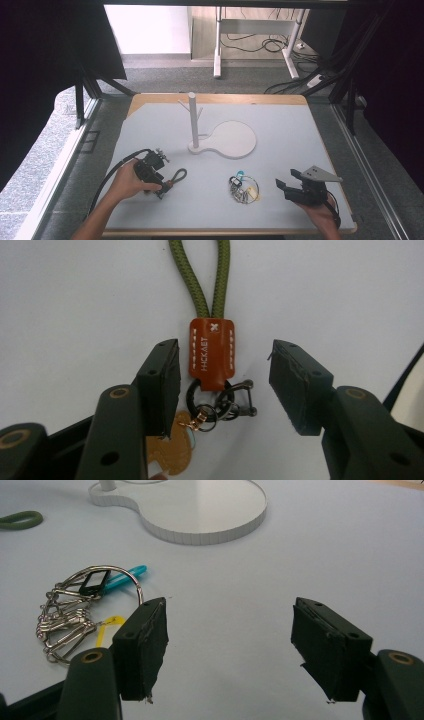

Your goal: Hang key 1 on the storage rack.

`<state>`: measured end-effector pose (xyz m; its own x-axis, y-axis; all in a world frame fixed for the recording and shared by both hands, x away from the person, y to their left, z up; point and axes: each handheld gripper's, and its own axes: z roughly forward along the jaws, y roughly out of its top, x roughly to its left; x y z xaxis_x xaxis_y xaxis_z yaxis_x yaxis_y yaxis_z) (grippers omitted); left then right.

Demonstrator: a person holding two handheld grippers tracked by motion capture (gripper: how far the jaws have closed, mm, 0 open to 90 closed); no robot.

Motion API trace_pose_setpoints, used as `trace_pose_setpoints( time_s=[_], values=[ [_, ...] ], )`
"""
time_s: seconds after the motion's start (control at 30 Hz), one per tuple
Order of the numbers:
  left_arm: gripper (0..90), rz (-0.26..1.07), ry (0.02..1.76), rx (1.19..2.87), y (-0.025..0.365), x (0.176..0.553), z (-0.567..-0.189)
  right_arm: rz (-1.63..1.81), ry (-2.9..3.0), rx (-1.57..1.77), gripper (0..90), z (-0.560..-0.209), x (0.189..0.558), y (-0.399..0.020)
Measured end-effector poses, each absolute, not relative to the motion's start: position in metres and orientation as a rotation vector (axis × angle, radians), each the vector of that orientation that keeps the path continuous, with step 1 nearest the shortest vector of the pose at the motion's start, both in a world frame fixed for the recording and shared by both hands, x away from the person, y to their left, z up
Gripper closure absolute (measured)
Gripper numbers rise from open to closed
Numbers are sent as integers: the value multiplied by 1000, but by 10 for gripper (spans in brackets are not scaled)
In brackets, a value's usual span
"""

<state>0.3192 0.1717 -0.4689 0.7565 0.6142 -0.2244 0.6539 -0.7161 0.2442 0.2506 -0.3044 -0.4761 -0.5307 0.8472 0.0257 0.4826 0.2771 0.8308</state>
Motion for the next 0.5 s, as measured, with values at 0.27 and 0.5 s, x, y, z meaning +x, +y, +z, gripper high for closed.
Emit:
trace_pose_setpoints(
  time_s=[0.27,0.5],
  values=[
    [522,-154,968,2698,162,322,-476,1138,2132,1202,310,-479,252,-304],
    [555,-123,930,2777,156,325,-479,1122,2133,1201,310,-480,252,-303]
  ],
)
